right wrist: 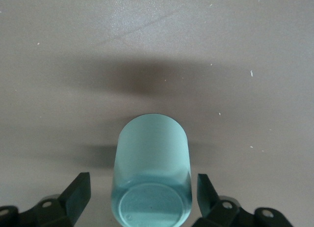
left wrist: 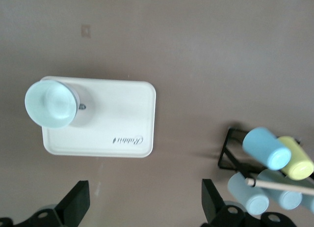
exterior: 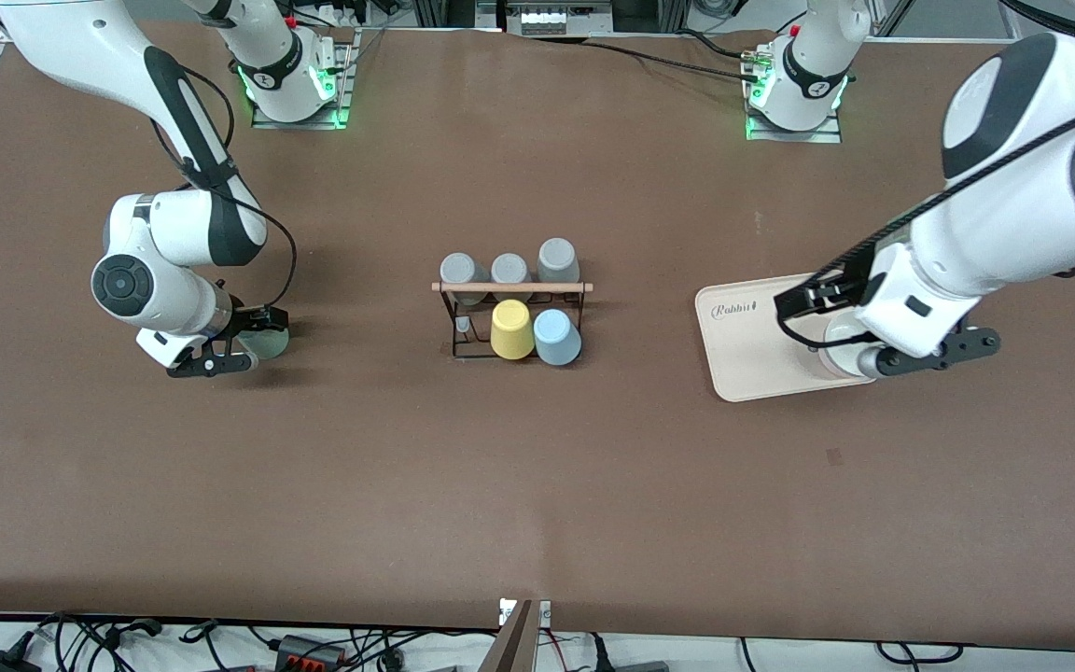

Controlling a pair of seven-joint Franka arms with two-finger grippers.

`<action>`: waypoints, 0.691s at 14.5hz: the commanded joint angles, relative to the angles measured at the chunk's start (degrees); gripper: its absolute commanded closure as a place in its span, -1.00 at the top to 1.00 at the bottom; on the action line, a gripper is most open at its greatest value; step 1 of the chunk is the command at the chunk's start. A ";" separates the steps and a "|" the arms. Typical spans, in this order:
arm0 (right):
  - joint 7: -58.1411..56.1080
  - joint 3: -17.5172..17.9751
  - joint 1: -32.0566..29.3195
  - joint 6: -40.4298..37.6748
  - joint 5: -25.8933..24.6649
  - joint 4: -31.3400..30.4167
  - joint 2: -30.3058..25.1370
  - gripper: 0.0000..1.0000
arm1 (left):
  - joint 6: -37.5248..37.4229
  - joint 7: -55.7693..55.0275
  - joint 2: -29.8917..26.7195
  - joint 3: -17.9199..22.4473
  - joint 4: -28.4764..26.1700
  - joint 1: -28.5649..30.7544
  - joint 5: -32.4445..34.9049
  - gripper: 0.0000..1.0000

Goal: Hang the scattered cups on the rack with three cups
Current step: 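Lift the mint cup with the right gripper while the left gripper returns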

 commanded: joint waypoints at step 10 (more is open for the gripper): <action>1.57 0.00 6.49 -27.19 5.81 28.56 1.56 -0.58 | 9.67 14.48 -16.76 0.17 -23.64 8.11 -0.02 1.00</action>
